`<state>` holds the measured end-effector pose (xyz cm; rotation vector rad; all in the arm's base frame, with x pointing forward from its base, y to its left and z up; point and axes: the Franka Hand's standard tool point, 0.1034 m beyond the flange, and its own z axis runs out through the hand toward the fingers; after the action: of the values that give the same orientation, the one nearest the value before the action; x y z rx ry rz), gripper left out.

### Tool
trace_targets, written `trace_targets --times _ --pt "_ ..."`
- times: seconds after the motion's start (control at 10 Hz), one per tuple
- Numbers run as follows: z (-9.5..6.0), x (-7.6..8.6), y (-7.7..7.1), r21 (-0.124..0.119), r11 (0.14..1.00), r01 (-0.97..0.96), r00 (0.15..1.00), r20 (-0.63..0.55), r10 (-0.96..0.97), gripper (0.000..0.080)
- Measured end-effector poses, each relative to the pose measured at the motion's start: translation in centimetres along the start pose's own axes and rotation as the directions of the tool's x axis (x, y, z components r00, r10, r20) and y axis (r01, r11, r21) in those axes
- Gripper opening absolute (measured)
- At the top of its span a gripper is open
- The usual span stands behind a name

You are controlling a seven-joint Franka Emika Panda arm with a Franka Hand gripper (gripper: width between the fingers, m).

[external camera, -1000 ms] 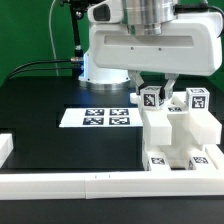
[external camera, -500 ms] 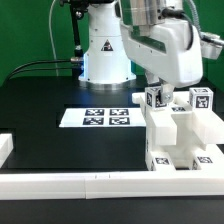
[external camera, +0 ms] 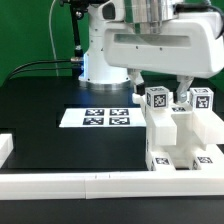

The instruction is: Assemble chair

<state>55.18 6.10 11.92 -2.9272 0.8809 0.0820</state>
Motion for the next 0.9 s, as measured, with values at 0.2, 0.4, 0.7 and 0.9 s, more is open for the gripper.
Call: trace_targets --times 0.2,0.4,0.7,0.9 --pt "0.04 0.14 0.16 0.0 0.993 0.114 0.993 -0.002 -0.114 0.0648" --pt "0.05 0.32 0.16 -0.011 0.957 0.288 0.957 -0.017 -0.289 0.0649" --pt "0.38 0.83 0.8 -0.055 0.772 0.633 0.769 -0.063 -0.636 0.0649" --pt "0.54 0.88 0.99 -0.06 0.747 0.662 0.744 -0.067 -0.665 0.0649"
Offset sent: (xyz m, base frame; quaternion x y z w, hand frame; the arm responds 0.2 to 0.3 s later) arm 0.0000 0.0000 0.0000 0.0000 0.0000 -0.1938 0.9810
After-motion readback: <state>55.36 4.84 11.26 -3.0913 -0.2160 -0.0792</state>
